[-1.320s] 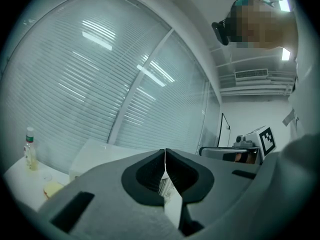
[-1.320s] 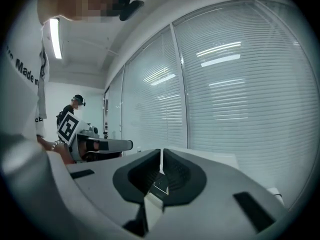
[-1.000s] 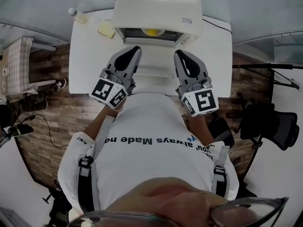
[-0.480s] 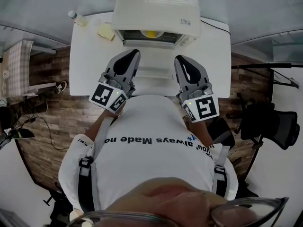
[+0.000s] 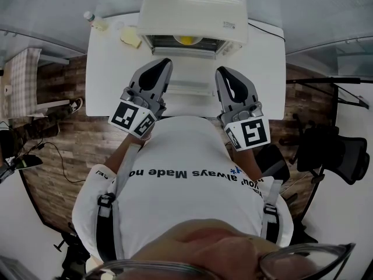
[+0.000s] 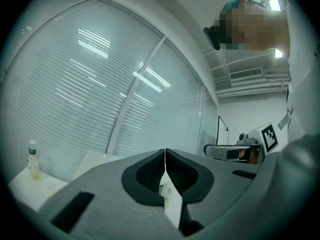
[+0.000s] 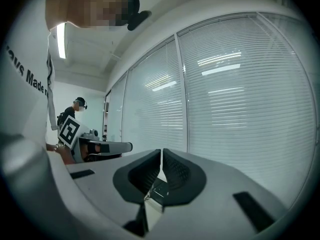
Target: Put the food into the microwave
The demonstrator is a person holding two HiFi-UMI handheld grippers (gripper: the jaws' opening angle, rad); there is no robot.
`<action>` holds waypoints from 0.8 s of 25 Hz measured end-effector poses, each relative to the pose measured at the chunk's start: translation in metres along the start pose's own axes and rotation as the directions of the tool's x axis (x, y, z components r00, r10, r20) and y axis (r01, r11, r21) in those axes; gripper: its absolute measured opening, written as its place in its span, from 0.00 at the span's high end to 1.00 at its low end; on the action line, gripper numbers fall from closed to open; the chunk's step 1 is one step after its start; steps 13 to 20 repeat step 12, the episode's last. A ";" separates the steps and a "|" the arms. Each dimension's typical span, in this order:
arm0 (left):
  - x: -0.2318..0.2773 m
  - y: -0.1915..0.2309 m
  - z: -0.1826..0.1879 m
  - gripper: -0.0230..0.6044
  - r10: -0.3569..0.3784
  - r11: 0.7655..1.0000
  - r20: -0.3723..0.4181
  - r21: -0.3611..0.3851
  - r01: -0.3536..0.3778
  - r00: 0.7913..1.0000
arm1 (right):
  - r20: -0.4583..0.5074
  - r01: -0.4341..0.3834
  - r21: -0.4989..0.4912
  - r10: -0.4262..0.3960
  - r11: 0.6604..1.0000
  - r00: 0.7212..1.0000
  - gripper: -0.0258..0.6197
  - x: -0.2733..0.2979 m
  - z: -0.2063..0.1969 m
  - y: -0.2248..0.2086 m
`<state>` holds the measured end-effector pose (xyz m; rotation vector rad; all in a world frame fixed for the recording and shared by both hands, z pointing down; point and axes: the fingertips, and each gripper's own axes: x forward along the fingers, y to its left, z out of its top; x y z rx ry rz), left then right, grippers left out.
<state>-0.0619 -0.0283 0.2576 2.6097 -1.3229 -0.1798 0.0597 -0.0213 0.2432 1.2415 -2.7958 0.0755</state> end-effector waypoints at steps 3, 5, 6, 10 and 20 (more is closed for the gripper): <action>0.000 -0.001 -0.001 0.94 -0.004 1.000 -0.002 -0.005 0.004 1.000 | 0.003 -0.001 -0.001 0.001 1.000 1.000 0.93 0.000 0.001 0.001; 0.000 -0.002 -0.001 0.94 -0.006 1.000 -0.003 -0.009 0.006 1.000 | 0.007 -0.001 -0.001 0.001 1.000 1.000 0.93 0.000 0.002 0.001; 0.000 -0.002 -0.001 0.94 -0.007 1.000 -0.003 -0.009 0.007 1.000 | 0.009 0.000 -0.002 0.000 1.000 1.000 0.93 0.000 0.003 0.001; 0.000 -0.002 -0.001 0.94 -0.006 1.000 -0.002 -0.007 0.006 1.000 | 0.009 0.005 -0.006 -0.005 1.000 1.000 0.93 0.000 0.003 -0.001; 0.000 -0.001 -0.001 0.94 -0.006 1.000 -0.002 -0.007 0.006 1.000 | 0.006 0.008 -0.007 -0.008 1.000 1.000 0.93 0.000 0.002 -0.002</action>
